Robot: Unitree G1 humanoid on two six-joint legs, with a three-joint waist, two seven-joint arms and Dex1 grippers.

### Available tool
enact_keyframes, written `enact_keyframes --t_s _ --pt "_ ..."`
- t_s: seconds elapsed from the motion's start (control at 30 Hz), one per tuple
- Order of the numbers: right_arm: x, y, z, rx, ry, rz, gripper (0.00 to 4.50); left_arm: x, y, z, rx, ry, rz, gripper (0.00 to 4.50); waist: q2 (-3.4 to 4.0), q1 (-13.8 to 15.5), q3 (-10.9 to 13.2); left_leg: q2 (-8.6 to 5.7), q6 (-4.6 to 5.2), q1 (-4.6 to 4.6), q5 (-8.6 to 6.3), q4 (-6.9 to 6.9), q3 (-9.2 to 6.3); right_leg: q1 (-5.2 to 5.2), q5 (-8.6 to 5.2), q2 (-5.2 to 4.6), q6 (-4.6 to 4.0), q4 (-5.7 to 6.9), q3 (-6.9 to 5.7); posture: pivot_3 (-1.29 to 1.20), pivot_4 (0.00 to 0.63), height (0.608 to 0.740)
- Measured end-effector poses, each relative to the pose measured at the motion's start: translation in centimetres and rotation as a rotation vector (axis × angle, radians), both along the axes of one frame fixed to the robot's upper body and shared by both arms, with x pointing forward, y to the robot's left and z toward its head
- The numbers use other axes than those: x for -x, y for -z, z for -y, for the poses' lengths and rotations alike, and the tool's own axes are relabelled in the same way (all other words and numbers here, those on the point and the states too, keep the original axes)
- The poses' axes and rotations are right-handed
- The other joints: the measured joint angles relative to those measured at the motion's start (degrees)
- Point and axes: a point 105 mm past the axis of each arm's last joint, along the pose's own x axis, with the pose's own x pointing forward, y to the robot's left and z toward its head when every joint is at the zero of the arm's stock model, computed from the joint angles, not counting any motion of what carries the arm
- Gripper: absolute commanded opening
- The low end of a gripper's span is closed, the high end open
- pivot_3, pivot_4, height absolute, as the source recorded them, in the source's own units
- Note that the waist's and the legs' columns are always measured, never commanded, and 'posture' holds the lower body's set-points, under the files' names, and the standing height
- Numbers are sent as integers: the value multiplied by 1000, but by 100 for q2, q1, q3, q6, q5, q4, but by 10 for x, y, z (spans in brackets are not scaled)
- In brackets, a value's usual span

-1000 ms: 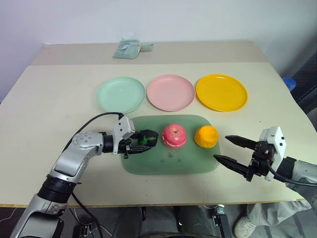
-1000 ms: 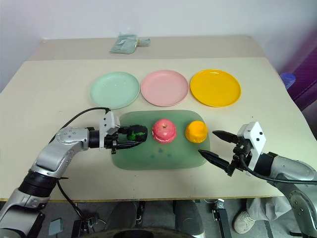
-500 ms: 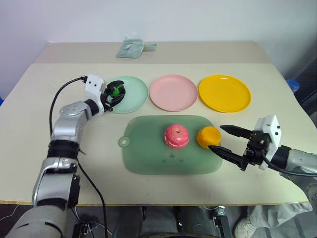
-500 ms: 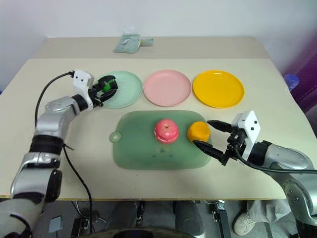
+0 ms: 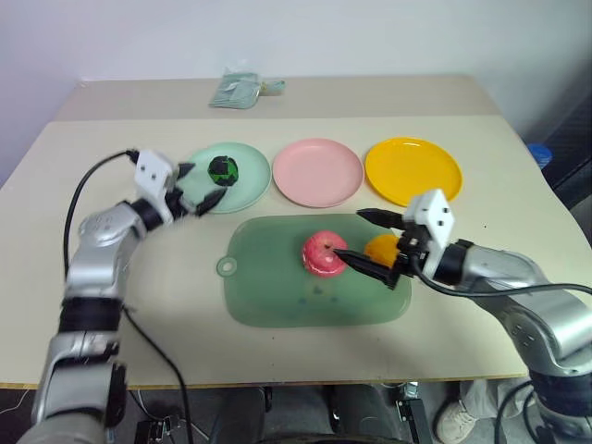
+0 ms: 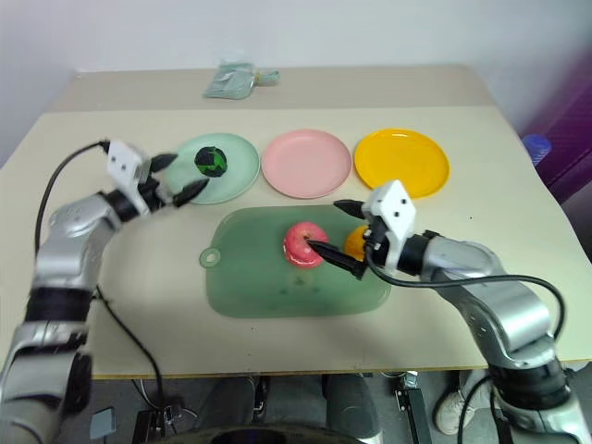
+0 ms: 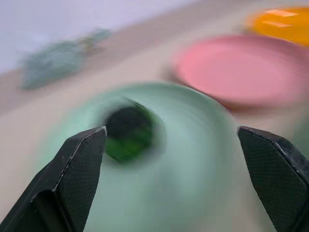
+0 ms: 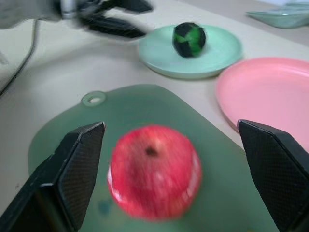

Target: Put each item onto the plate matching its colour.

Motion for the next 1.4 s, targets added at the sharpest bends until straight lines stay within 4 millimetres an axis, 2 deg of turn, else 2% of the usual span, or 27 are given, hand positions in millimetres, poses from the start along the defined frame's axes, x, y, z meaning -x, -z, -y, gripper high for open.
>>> enact_keyframes --t_s 0.1,0.17,0.23,0.33,0.4,0.5,0.53,0.63,0.7,0.73,0.8,0.83,0.9,0.97,1.07,1.13,1.17,1.27,1.3,1.33,1.4 --pt "-7 18 -8 40 -11 -61 4500 37 16 19 -20 140 -86 4437 0 5 0 -1 1 2 0 0 -3 4 0 -2 -1 -1 -1 0 150 740" --pt "-8 32 -8 68 -19 -117 4500 49 19 26 -16 173 -105 4437 1 4 0 0 1 2 -1 0 -6 3 -1 1 -2 0 -3 0 150 740" --pt "-6 38 -10 81 -34 -151 3959 54 20 28 -19 167 -113 4500 2 -21 0 1 2 3 -1 -2 -5 2 -1 5 -2 1 -3 0 150 740" --pt "-11 35 -13 84 -34 -134 2973 56 20 25 -11 123 -117 4500 3 -49 -1 4 2 8 -1 -3 -4 3 -1 11 -2 2 -3 0 150 740" --pt "-16 32 -15 69 -24 -128 2839 61 22 22 5 102 -124 4500 6 -59 1 5 2 7 -1 -5 -2 0 -1 12 -3 3 -2 0 150 740" --pt "-22 17 -20 47 -28 -75 2839 65 25 17 23 77 -148 4500 5 -52 1 4 2 5 -1 -5 -2 -2 0 11 -3 4 -2 0 150 740" --pt "-29 4 -26 11 -23 -37 2839 68 27 16 29 70 -157 4500 5 -71 2 4 2 6 -1 -5 1 -3 0 10 -3 5 -1 0 150 740" --pt "-67 -32 -36 -67 81 41 2839 73 27 17 49 77 -160 4500 7 -83 1 7 1 10 -1 -6 2 -5 4 15 -10 7 -1 0 150 740" --pt "-97 -39 -37 -71 192 33 2839 74 28 17 59 72 -159 4500 7 -79 0 7 1 11 -1 -7 2 -5 5 15 -11 8 -1 0 150 740" --pt "-117 -35 -36 -61 264 9 2839 73 28 18 66 67 -158 4500 7 -65 0 4 0 10 0 -8 3 -6 5 13 -11 7 -2 0 150 740" --pt "-136 -20 -33 -38 343 -30 2839 74 29 17 73 62 -159 4500 7 -23 0 1 0 2 0 -10 2 -10 5 9 -11 2 -4 0 150 740" --pt "-142 -12 -33 -29 365 -46 3846 74 30 17 75 60 -162 4500 7 -27 0 0 0 -2 0 -10 6 -15 5 7 -11 1 -4 0 150 740" --pt "-155 4 -32 -13 410 -68 4450 77 33 19 86 68 -166 4500 8 -55 0 0 1 -13 -1 -13 27 -36 5 2 -10 3 5 0 150 740" --pt "-159 4 -27 -9 422 -34 4450 83 37 24 82 85 -177 4500 9 -61 1 1 1 -37 0 -12 31 -62 6 0 -9 6 6 0 150 740" --pt "-157 -17 -15 -32 400 51 4450 90 41 33 82 114 -190 4500 9 -60 1 6 -3 -58 1 -7 26 -84 6 6 -9 14 4 0 150 740" --pt "-146 -29 1 -32 356 118 4450 94 39 37 80 131 -183 4500 10 -14 0 5 -3 -60 2 -5 14 -77 6 5 -9 11 -4 0 150 740" --pt "-129 -34 16 -36 301 149 4450 96 39 44 83 154 -184 4500 14 30 -2 -1 -2 -66 1 -5 4 -71 6 0 -9 5 -10 0 150 740" --pt "-92 -25 43 -7 191 117 4450 99 45 53 79 190 -204 4500 14 0 -2 -1 3 -62 -1 1 5 -64 6 -1 -8 1 -9 0 150 740" --pt "-89 -24 46 -2 183 110 4450 99 45 54 78 195 -203 4500 14 1 -2 0 3 -62 -1 1 6 -63 6 0 -8 1 -9 0 150 740" --pt "-56 -5 66 76 108 28 4450 99 44 63 76 235 -199 4500 17 13 -2 0 3 -58 -1 0 0 -54 6 4 -9 2 -12 0 150 740" --pt "-31 17 81 147 72 -74 4450 97 43 66 76 257 -196 4500 20 -37 -3 4 4 -41 -1 0 9 -47 6 10 -9 9 -6 0 150 740"
